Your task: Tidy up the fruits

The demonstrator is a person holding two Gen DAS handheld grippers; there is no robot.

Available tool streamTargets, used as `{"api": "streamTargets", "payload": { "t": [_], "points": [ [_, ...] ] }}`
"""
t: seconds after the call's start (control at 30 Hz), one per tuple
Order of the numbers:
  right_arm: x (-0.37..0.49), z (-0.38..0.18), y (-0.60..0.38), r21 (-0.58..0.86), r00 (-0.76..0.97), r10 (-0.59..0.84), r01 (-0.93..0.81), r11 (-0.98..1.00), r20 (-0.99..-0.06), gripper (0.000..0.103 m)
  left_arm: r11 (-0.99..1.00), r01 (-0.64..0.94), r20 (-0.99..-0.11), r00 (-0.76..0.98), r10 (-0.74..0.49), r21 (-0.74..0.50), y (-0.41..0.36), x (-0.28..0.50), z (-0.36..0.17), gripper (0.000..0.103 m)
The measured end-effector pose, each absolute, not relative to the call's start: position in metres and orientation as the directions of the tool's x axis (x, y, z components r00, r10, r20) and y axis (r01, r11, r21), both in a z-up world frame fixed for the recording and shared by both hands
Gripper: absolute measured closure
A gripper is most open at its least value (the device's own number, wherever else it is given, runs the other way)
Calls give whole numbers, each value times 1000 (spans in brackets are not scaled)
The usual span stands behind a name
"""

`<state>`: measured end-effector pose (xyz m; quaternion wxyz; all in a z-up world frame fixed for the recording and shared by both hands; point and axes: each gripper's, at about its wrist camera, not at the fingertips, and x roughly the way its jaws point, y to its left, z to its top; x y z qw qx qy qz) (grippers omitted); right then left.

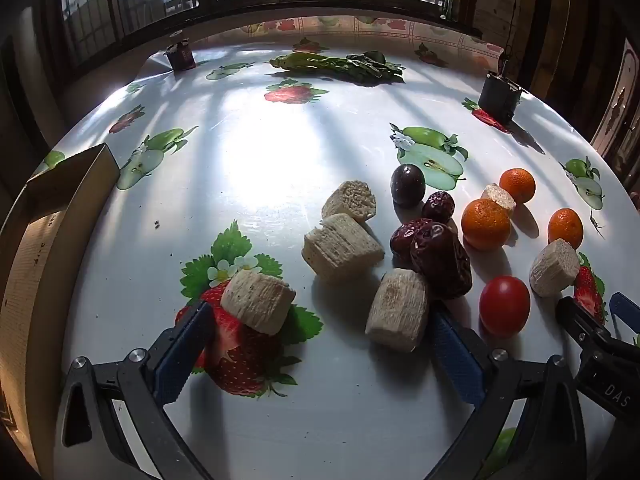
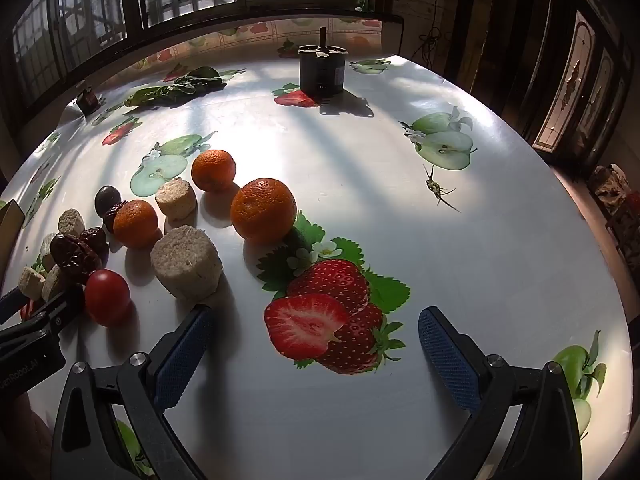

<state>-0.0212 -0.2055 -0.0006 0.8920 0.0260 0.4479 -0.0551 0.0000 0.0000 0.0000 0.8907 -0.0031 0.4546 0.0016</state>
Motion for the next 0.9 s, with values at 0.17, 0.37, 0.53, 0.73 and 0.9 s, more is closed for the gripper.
{"api": "streamTargets", "payload": {
  "t": [0.17, 0.37, 0.53, 0.73, 0.9],
  "points": [
    [-21, -1, -206, -2, 593, -74, 122, 993, -802, 1, 1000, -6, -810, 587, 0, -4, 0, 0, 0, 0],
    [-21, -1, -206, -2, 593, -74, 121, 993, -802, 1, 1000, -6, -810, 587, 0, -4, 0, 0, 0, 0],
    [-21, -1, -206, -2, 593, -75, 121, 993, -802, 1, 1000, -6, -810, 587, 0, -4, 0, 0, 0, 0],
    [-21, -1, -206, -2, 593, -74, 121, 993, -802, 1, 1000, -6, -810, 587, 0, -4, 0, 0, 0, 0],
    [-21, -1, -206, -2, 593, -74, 121, 993, -802, 1, 1000, -6, -810, 587, 0, -4, 0, 0, 0, 0]
  ]
}}
